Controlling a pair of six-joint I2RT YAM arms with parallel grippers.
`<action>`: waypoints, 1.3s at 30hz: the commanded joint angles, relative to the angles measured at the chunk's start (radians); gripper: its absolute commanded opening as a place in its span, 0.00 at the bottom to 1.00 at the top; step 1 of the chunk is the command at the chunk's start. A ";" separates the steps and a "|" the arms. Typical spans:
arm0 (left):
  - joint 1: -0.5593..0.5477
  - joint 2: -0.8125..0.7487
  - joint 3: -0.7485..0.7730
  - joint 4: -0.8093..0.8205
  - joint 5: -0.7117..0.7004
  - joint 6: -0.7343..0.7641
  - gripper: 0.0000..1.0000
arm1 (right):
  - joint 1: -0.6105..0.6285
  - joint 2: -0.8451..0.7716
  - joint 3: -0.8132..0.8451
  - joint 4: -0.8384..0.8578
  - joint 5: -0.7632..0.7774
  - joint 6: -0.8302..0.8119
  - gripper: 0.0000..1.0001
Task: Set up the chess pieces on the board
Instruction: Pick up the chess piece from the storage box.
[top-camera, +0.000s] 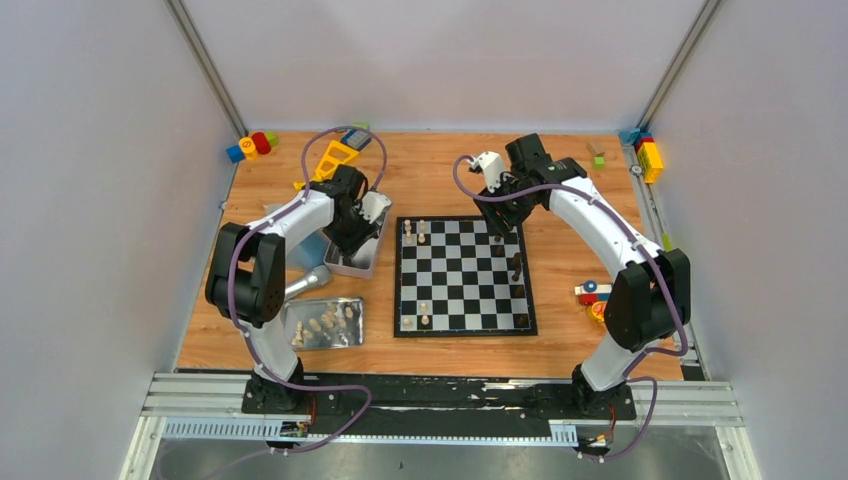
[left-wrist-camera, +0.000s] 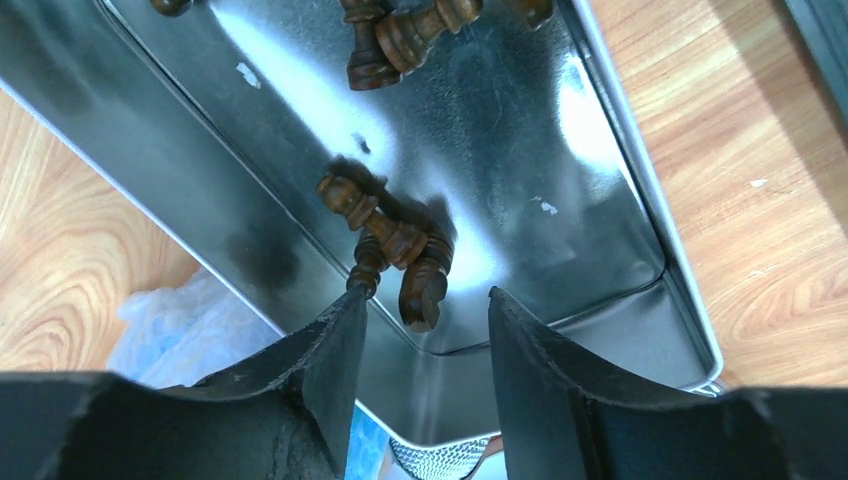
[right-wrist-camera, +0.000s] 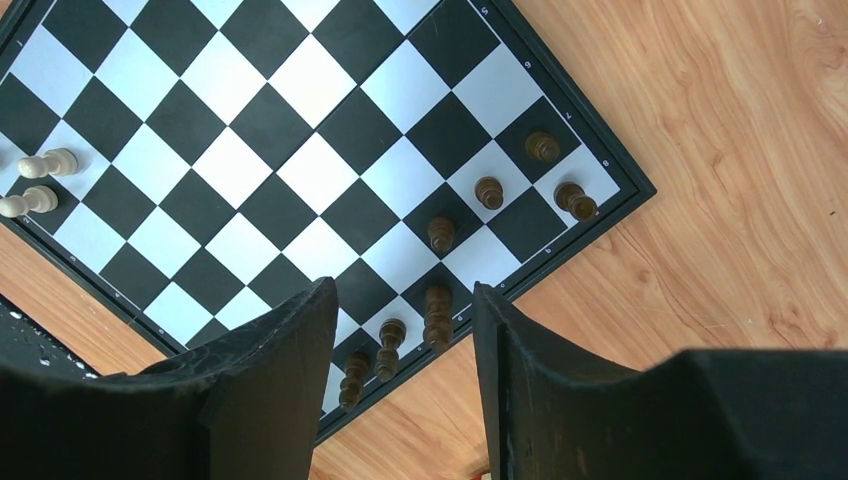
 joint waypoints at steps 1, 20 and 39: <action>0.012 0.021 0.049 -0.006 0.015 -0.022 0.53 | -0.003 -0.047 -0.015 0.016 -0.008 -0.002 0.52; 0.016 0.043 0.077 -0.022 0.043 -0.034 0.28 | -0.003 -0.031 -0.049 0.019 -0.012 -0.004 0.51; 0.016 -0.027 0.233 -0.199 0.121 -0.039 0.02 | -0.005 -0.063 -0.037 0.025 0.001 0.009 0.50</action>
